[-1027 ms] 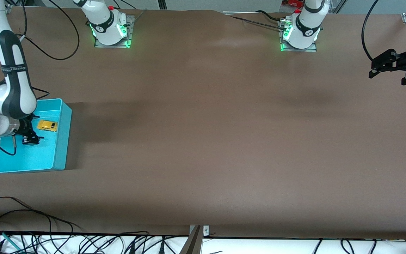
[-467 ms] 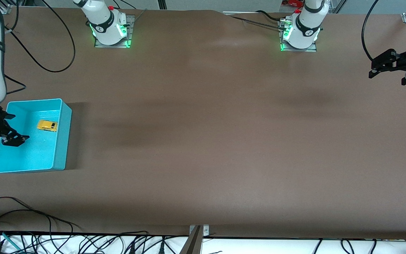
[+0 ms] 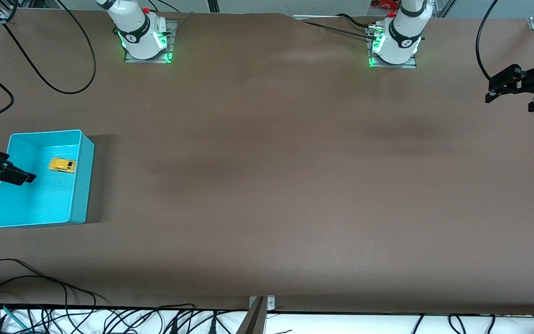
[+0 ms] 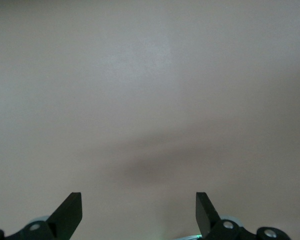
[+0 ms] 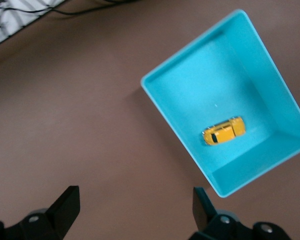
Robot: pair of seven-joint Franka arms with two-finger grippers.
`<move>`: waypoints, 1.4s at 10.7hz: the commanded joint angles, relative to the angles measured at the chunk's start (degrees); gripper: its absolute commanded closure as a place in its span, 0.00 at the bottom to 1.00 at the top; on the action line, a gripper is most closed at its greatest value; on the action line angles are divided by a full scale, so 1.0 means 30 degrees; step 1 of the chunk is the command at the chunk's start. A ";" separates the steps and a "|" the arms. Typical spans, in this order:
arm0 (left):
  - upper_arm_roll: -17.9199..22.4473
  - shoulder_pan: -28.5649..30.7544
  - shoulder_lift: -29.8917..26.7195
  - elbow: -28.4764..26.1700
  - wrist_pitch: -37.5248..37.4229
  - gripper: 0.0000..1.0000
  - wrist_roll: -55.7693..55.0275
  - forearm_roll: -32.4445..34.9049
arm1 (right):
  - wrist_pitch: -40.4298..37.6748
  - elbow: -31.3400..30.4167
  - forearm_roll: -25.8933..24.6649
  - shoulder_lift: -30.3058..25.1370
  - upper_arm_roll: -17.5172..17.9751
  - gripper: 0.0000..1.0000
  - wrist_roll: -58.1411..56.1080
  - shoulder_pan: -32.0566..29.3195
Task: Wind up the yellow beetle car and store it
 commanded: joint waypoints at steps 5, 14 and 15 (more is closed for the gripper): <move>0.0057 -0.0113 0.0077 0.0442 -0.0395 0.00 -0.0134 0.0236 | -0.0070 -0.7439 -0.1622 -0.5410 0.0186 0.00 -0.4781 0.2074; 0.0057 -0.0113 0.0107 0.0442 -0.0395 0.00 -0.0135 0.0236 | -0.0332 -0.8064 -0.1300 -0.7584 -0.0195 0.00 -0.5162 0.2194; 0.0086 -0.0113 0.0107 0.0442 -0.0395 0.00 -0.0134 0.0236 | -0.0448 -0.8034 -0.1299 -0.7701 -0.0195 0.00 -0.5162 0.2165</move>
